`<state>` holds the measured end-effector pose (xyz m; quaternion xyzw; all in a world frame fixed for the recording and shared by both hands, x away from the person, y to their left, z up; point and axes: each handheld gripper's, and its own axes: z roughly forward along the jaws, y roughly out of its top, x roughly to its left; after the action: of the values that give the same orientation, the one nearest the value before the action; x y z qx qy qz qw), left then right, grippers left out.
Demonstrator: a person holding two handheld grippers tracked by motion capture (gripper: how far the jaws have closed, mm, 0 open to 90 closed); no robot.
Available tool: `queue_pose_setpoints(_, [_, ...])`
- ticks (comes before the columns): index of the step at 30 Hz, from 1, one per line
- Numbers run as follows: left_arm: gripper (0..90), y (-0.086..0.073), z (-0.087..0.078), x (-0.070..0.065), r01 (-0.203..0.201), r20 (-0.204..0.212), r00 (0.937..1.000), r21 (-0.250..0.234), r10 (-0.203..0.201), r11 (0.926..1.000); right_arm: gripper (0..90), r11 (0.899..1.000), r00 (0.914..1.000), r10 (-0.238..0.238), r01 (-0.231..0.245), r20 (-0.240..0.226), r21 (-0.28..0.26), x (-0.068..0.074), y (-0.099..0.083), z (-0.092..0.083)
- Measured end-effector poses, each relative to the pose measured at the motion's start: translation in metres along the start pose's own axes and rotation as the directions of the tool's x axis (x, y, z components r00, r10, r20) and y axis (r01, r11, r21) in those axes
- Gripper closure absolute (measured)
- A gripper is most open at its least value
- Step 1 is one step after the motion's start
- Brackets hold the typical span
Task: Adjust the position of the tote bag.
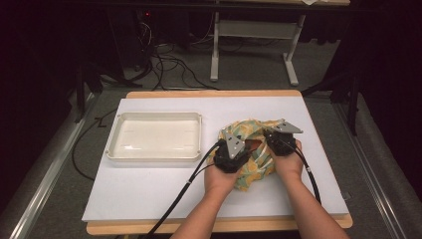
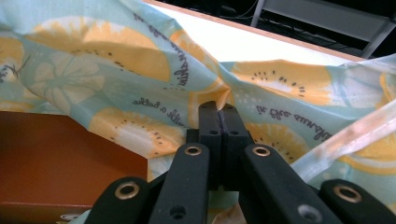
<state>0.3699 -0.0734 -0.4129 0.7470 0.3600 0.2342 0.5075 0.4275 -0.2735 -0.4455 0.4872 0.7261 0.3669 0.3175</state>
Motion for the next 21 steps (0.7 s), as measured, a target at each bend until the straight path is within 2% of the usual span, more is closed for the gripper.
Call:
queue_pose_setpoints(1, [45.7, -0.002, 0.006, -0.002, -0.006, -0.009, 0.9999, 0.027, 0.006, 0.9996, 90.0, 1.0, 1.0, 0.0, 0.0, -0.003, 0.0, 0.0, 0.0, 0.0])
queue_pose_setpoints(2, [44.4, -0.002, 0.006, -0.002, -0.006, -0.009, 0.9999, 0.027, 0.006, 0.9996, 90.0, 1.0, 1.0, 0.0, 0.0, -0.003, 0.0, 0.0, 0.0, 0.0])
queue_pose_setpoints(3, [44.4, -0.005, 0.014, -0.002, -0.015, -0.027, 0.9995, 0.062, 0.017, 0.998, 90.0, 1.0, 1.0, 0.006, -0.006, -0.002, 0.002, 0.001, 0.0, 0.0])
queue_pose_setpoints(4, [42.5, -0.008, 0.02, -0.002, -0.014, -0.048, 0.9987, 0.088, 0.019, 0.996, 90.0, 1.0, 1.0, 0.001, -0.001, -0.005, -0.001, 0.001, 0.001, 0.0])
queue_pose_setpoints(5, [42.1, -0.014, 0.029, 0.001, -0.021, -0.087, 0.9957, 0.128, 0.033, 0.9915, 90.0, 1.0, 1.0, 0.001, -0.001, -0.01, 0.007, 0.002, 0.002, 0.0])
queue_pose_setpoints(6, [44.1, -0.014, 0.029, 0.001, -0.021, -0.087, 0.9957, 0.128, 0.033, 0.9915, 90.0, 1.0, 1.0, 0.001, -0.001, -0.01, 0.007, 0.002, 0.002, 0.0])
queue_pose_setpoints(7, [52.5, -0.017, 0.032, 0.002, -0.03, -0.104, 0.9935, 0.15, 0.046, 0.9882, 90.0, 1.0, 0.9999, -0.001, 0.001, -0.016, 0.011, 0.002, 0.002, -0.001])
queue_pose_setpoints(8, [52.5, -0.019, 0.034, 0.004, -0.035, -0.12, 0.9913, 0.159, 0.055, 0.9866, 90.0, 1.0, 0.9999, -0.001, 0.001, -0.016, 0.011, 0.002, 0.002, -0.001])
queue_pose_setpoints(9, [57.0, -0.022, 0.033, 0.007, -0.027, -0.122, 0.9914, 0.154, 0.047, 0.9877, 90.0, 1.0, 0.9998, -0.002, 0.002, -0.018, 0.012, 0.002, 0.002, -0.002])
queue_pose_setpoints(11, [75.7, -0.023, 0.031, 0.012, -0.017, -0.134, 0.9902, 0.156, 0.039, 0.9877, 90.0, 1.0, 0.9998, -0.006, 0.006, -0.021, 0.003, 0.0, 0.003, -0.004])
queue_pose_setpoints(13, [88.4, -0.024, 0.028, 0.017, -0.038, -0.167, 0.9837, 0.166, 0.066, 0.9854, 90.0, 1.0, 0.9999, -0.001, 0.001, -0.014, -0.004, -0.004, 0.004, -0.006])
queue_pose_setpoints(14, [90.0, -0.025, 0.026, 0.021, -0.036, -0.185, 0.9804, 0.175, 0.069, 0.9839, 90.0, 1.0, 1.0, 0.003, -0.003, -0.005, -0.006, -0.009, 0.005, -0.008])
queue_pose_setpoints(17, [90.0, -0.031, 0.026, 0.032, -0.016, -0.212, 0.9752, 0.217, 0.064, 0.9761, 89.8, 1.0, 1.0, -0.003, 0.003, -0.009, -0.002, -0.013, 0.006, -0.008])
queue_pose_setpoints(18, [90.0, -0.033, 0.027, 0.034, -0.008, -0.217, 0.9742, 0.233, 0.06, 0.9725, 89.7, 1.0, 0.9999, -0.012, 0.012, -0.008, -0.001, -0.012, 0.006, -0.008])
queue_pose_setpoints(19, [90.0, -0.035, 0.029, 0.035, 0.0, -0.226, 0.9725, 0.245, 0.057, 0.9695, 89.8, 0.998, 0.9983, -0.058, 0.058, 0.008, 0.007, -0.007, 0.008, -0.006])
queue_pose_setpoints(20, [89.6, -0.037, 0.031, 0.035, 0.008, -0.228, 0.9723, 0.255, 0.052, 0.9668, 89.7, 0.997, 0.9969, -0.077, 0.077, 0.016, 0.011, -0.006, 0.009, -0.005])
queue_pose_setpoints(21, [88.8, -0.039, 0.034, 0.036, 0.024, -0.229, 0.9727, 0.271, 0.041, 0.9623, 89.7, 0.997, 0.9969, -0.077, 0.077, 0.016, 0.011, -0.006, 0.009, -0.005])
